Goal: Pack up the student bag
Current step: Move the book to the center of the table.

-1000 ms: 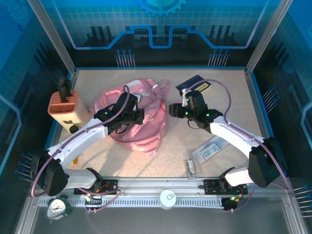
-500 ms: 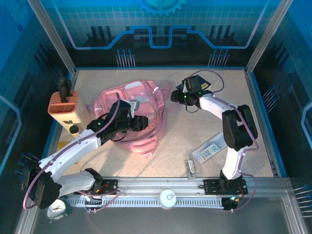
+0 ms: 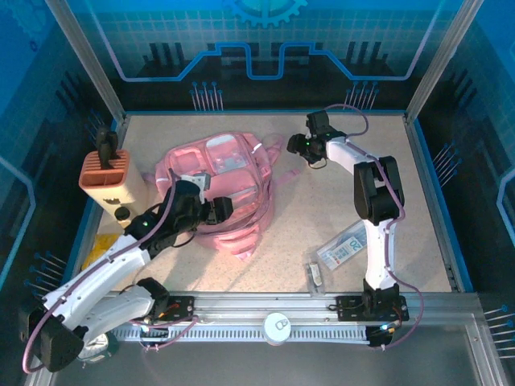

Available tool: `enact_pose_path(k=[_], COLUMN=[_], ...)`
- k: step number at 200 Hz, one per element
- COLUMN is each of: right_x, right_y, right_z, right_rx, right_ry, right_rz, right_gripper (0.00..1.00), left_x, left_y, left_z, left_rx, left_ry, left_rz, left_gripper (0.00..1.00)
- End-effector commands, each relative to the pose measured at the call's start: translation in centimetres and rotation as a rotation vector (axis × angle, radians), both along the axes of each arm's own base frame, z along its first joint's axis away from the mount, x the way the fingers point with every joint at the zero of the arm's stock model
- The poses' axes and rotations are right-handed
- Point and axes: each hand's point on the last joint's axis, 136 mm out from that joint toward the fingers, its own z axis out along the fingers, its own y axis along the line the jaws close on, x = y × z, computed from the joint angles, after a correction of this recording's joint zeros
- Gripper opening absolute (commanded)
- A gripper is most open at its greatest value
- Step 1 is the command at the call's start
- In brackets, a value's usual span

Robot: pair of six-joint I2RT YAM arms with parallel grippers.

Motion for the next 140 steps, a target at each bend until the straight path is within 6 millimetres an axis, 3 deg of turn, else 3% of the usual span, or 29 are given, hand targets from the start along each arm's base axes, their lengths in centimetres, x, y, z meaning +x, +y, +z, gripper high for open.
enact_pose_path(k=[1,67,96,140], right_x=[-0.1,-3.5,-6.6,-12.9], right_y=[-1.9,-2.8,-3.6,-4.1], right_z=[-1.9,-3.8,-4.2,-4.1], right_rx=[0.002,-0.008,-0.001,0.050], right_ry=[0.077,0.174,0.188,0.209], right_rz=[-0.042,-0.023,-0.020,0.008], right_gripper=[0.61,0.61,0.61,0.60], left_x=[-0.7,-0.8,-0.5,0.2], left_y=[1.9,4.0,3.8,2.9], left_z=[-1.1,-0.8,-0.3,1.6], left_rx=[0.029,0.082,0.077,0.050], left_ry=[0.028,0.035,0.040,0.048], left_rz=[0.081,0.150,0.155,0.138], left_gripper=[0.69,0.76,0.78,0.80])
